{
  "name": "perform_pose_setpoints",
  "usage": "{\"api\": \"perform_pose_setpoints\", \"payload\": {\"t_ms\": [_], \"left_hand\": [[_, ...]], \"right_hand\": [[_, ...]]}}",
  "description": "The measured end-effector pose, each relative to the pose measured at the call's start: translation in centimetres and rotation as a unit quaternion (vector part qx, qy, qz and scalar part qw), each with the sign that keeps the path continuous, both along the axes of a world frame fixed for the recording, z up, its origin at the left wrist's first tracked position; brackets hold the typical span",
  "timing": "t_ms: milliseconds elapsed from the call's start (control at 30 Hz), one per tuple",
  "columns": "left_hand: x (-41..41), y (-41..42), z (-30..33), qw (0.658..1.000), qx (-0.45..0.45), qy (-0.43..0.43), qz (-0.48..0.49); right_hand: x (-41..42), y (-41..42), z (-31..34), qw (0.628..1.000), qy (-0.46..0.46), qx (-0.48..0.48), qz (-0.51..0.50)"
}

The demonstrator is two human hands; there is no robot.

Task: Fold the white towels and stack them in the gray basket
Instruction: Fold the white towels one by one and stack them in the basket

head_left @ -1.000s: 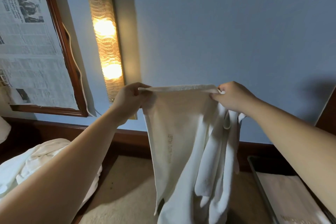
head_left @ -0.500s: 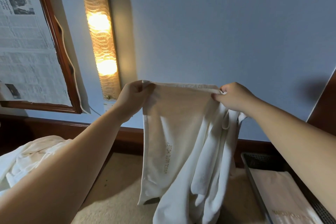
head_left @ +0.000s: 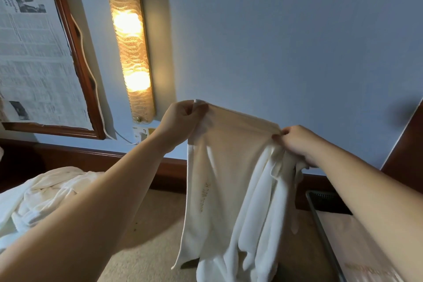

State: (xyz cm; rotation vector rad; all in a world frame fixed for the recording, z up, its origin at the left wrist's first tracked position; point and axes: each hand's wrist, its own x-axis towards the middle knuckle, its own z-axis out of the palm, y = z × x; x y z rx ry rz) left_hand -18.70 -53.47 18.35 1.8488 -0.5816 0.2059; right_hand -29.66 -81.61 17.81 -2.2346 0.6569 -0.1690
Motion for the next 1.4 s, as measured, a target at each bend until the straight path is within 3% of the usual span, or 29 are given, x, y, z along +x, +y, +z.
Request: {"api": "perform_pose_setpoints", "payload": {"t_ms": [67,133,267,367,433,533,600,700,733,800,867,1000,1167,1300,1400], "left_hand": [[-0.4,-0.2,-0.1,1.000,0.009,-0.009,-0.001],[-0.6,-0.6,-0.4,0.999,0.022,-0.026,0.016],[-2.2,-2.0,-1.9,0.997,0.060,-0.037,0.025],[-3.6,-3.4,-4.2,0.996,0.083,-0.025,-0.014],[-4.6,-4.3,-5.8,0.995,0.092,-0.009,-0.042],[-5.6,-5.0,-7.7,0.994,0.098,0.006,-0.054],[-5.6,-4.8,-8.2,0.996,0.080,0.026,-0.035],[-5.2,-4.0,-8.3,0.997,0.038,0.064,-0.015],[-5.1,-3.8,-8.2,0.997,0.026,0.074,-0.013],[-5.1,-3.4,-8.0,0.996,0.000,0.091,-0.015],[-5.1,-3.2,-7.8,0.993,-0.025,0.110,-0.025],[-5.6,-3.3,-7.8,0.992,-0.024,0.123,-0.025],[-6.2,-3.9,-8.7,0.984,-0.040,0.171,-0.041],[-6.7,-4.2,-9.6,0.977,-0.064,0.199,-0.052],[-6.8,-4.0,-10.0,0.974,-0.070,0.209,-0.047]], "right_hand": [[0.0,0.2,-1.6,0.999,0.002,0.045,-0.023],[-0.2,0.8,-3.0,0.978,0.014,0.198,-0.064],[-0.8,2.5,-5.2,0.886,-0.046,0.451,-0.099],[-1.0,4.1,-6.0,0.814,-0.101,0.559,-0.119],[-1.4,5.5,-5.9,0.796,-0.139,0.578,-0.112],[-2.3,7.0,-5.8,0.823,-0.165,0.541,-0.054],[-3.4,7.2,-5.9,0.872,-0.146,0.467,0.020],[-4.8,6.7,-6.7,0.967,-0.105,0.202,0.115],[-5.0,6.3,-7.1,0.982,-0.098,0.094,0.134],[-5.2,5.7,-8.1,0.977,-0.104,-0.052,0.178],[-5.0,5.0,-9.2,0.961,-0.143,-0.113,0.209],[-5.3,4.6,-8.6,0.965,-0.130,-0.129,0.186],[-4.9,4.8,-8.4,0.936,-0.169,-0.265,0.159],[-4.6,5.0,-7.7,0.973,-0.128,-0.060,0.184],[-4.6,4.3,-7.3,0.972,-0.069,-0.050,0.218]]}}
